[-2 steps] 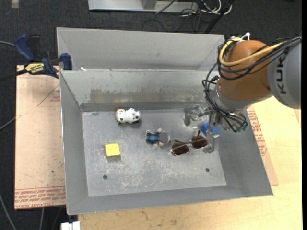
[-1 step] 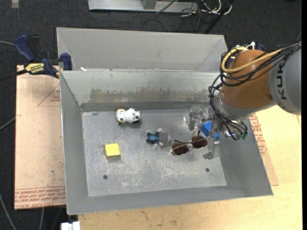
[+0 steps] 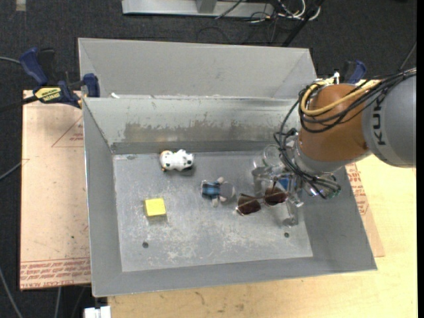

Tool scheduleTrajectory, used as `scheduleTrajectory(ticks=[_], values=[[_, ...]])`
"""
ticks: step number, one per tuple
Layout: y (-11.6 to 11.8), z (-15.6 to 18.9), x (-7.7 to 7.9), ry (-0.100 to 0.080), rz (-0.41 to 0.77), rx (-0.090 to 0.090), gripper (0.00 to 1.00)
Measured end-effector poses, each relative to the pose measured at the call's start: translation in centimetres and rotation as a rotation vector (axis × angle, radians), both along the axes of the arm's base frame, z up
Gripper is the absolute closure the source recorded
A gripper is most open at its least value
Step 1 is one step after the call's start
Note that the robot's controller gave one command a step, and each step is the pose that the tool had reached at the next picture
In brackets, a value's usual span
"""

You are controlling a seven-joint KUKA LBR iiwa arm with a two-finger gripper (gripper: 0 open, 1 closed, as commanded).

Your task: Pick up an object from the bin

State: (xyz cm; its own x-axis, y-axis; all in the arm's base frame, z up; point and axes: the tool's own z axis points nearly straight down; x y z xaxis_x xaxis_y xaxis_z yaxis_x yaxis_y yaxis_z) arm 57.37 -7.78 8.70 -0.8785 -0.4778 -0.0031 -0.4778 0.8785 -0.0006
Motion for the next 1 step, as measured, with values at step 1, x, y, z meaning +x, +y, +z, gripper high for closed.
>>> scheduleTrajectory(ticks=[1], values=[[-1.26, -1.62, -0.39, 0.000, -0.212, 0.001, 1.00]])
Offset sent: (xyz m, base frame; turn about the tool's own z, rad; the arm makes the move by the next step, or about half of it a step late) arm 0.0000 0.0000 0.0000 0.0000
